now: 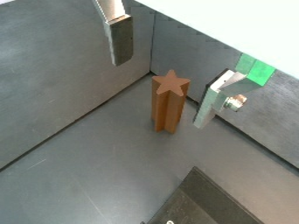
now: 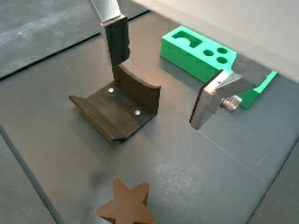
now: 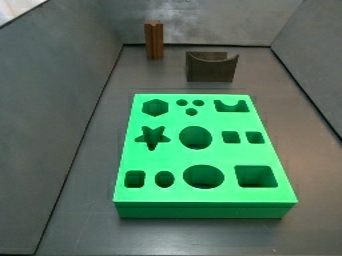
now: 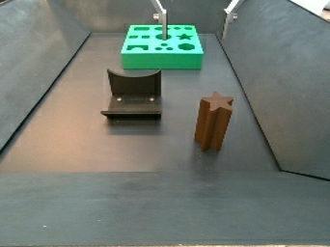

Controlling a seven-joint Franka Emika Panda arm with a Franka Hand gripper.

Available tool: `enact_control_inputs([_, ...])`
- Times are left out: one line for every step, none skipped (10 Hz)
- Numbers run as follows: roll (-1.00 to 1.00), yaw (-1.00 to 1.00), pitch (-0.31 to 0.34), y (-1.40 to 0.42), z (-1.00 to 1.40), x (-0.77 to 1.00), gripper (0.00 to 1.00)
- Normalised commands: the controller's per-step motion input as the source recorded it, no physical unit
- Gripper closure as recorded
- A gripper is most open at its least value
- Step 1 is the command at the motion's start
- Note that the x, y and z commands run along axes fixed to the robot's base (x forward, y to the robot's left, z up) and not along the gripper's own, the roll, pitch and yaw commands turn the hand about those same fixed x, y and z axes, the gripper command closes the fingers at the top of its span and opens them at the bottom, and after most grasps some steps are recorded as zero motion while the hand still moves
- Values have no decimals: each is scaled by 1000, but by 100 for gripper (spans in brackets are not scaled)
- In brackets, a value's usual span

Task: Pick up the star object. Move up. Move to above the board. Insert the star object.
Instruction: Pick up the star object.

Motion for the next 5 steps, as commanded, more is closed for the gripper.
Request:
enact_control_inputs([10,0,-150,340,-334,-377,0])
enact_control_inputs([67,46,-194,440,-514,-386,0])
enact_control_inputs([41,109,-220,517,-566,-434,0])
enact_control_inputs([74,74,-253,423,-574,-603,0])
enact_control_inputs([57,120,-210,440,-586,-397,0])
